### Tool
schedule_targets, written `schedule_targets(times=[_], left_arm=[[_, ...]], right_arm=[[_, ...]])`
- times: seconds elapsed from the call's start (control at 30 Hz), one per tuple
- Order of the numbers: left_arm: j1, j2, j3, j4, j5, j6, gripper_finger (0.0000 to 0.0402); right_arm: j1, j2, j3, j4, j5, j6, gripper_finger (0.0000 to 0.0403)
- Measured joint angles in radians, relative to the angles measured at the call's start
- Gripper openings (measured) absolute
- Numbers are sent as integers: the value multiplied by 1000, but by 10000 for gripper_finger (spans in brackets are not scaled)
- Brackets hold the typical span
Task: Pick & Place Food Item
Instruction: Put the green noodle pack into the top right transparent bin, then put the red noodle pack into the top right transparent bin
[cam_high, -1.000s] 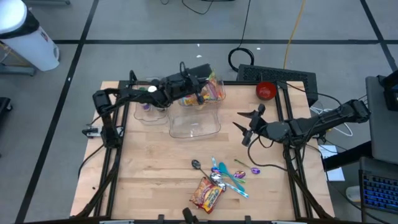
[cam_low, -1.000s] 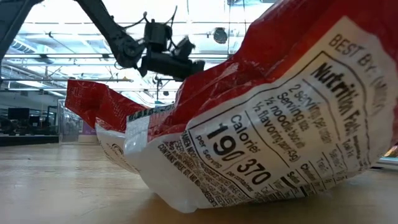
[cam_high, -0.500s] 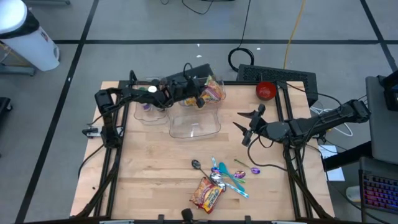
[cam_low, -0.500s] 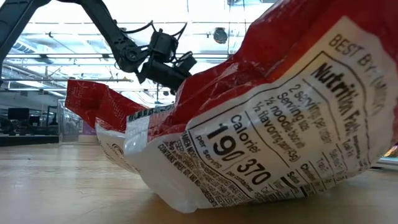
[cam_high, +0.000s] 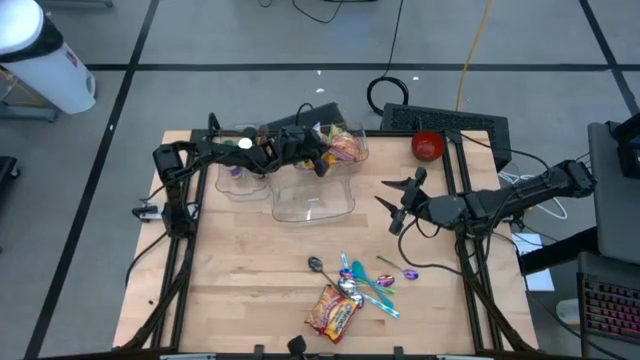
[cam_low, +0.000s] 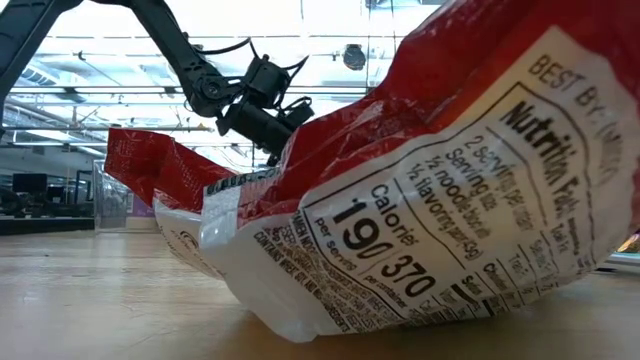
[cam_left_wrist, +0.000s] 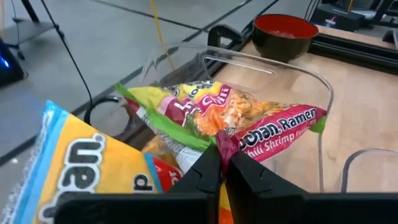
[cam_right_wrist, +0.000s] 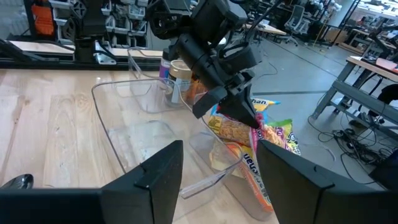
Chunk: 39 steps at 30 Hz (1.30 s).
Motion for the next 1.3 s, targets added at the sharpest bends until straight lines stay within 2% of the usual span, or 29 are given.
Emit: schedule_targets(times=[0.23,0.53,0.77,0.97,1.03,1.1,1.3], left_arm=[[-3,-11,-1,-51,1,-18,69],[-19,-54,-3,-60,1,-19,182],[-20,-196,-3,-167,2,-18,239],[-33,-385,-2,-409,25,-98,254],[-46,-444,-7,-454,65,-108,255],[-77,-497,-42,-431,104,-99,255],[-199,-636,-245,-164,107,-70,255]], right_arm=[[0,0,0,0,0,0,196],[0,0,0,0,0,2,196],[0,0,0,0,0,3,196],[0,0,0,0,-5,14,196],[3,0,0,1,-40,19,196],[3,1,0,2,-112,19,196],[4,42,0,89,-369,19,196]])
